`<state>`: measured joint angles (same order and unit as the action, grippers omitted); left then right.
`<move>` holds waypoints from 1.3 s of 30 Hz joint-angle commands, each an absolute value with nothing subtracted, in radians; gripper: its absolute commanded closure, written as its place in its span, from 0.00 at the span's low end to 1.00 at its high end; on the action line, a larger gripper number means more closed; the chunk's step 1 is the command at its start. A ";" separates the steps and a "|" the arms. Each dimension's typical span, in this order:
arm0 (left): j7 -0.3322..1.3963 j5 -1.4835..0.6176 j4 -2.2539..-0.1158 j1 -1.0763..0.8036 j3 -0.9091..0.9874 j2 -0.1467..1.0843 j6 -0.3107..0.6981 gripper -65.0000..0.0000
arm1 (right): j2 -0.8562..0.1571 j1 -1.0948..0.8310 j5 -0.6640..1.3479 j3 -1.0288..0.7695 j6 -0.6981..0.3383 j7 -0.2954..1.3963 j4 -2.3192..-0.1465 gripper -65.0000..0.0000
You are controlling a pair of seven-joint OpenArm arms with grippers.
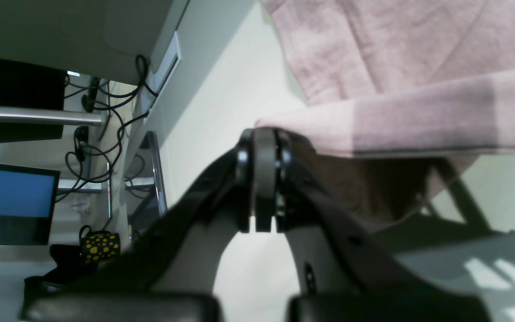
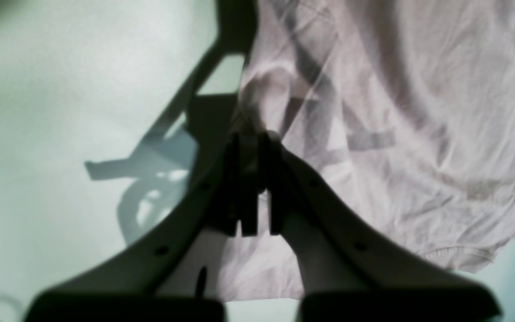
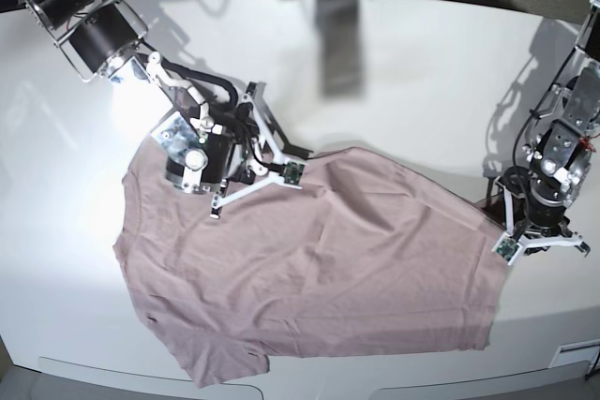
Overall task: Fold the T-shirt properly
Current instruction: 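Sweep the right gripper across the shirt toward the left gripper, then lay the held edge down over the hem with both grippers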
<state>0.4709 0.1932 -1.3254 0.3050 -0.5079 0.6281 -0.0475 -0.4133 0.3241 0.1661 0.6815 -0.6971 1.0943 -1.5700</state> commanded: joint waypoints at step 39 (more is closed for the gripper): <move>0.359 0.207 -1.336 0.391 -0.498 0.643 -0.063 1.00 | -0.418 0.655 -0.049 0.621 -0.654 0.832 -1.438 1.00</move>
